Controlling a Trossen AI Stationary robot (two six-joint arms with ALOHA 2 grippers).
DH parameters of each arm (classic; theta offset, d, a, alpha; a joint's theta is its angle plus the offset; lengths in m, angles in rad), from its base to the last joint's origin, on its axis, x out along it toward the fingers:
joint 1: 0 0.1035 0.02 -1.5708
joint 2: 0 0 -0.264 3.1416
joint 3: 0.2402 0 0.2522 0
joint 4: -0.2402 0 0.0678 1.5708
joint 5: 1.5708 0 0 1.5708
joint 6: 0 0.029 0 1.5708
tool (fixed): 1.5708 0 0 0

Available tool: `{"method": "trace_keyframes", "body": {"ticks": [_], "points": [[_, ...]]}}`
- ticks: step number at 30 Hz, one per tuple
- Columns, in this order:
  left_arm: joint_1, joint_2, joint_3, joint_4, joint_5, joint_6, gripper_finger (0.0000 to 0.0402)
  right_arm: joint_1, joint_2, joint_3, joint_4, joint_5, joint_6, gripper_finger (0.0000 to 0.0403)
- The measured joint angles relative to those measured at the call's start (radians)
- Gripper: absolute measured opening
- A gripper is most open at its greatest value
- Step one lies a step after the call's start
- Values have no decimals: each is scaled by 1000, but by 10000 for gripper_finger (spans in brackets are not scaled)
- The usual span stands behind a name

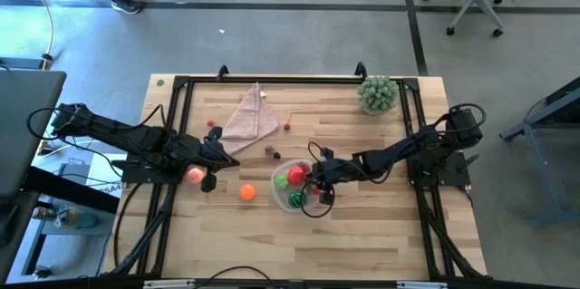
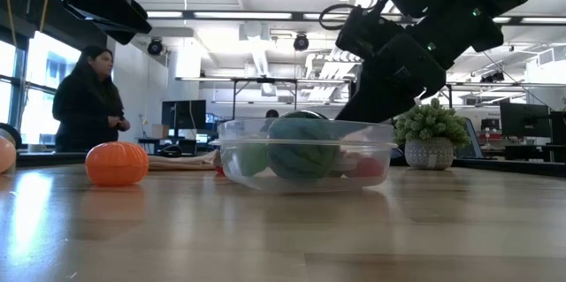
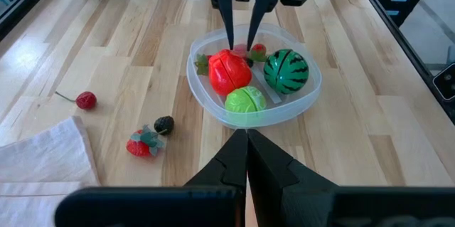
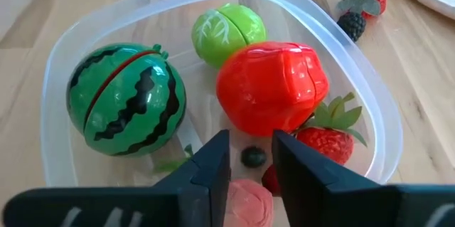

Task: Pick and placing Produce into tupperware
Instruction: Put the blueberry into the transparent bin, then put the right cherry into the transparent bin

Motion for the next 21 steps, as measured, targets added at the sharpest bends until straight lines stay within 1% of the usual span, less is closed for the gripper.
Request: {"method": "trace_keyframes", "body": {"ticks": [8, 14, 17, 21], "points": [[0, 0, 0, 0, 0, 0, 1, 0, -6, 0, -1, 14, -18, 107], [0, 0, 0, 0, 0, 0, 1, -10, -18, 41, -6, 26, -18, 108], [0, 0, 0, 0, 0, 0, 1, -13, -35, 67, -43, 65, -19, 108], [0, 0, 0, -1, 0, 0, 1, -13, -71, 101, -114, 148, -19, 108]]}}
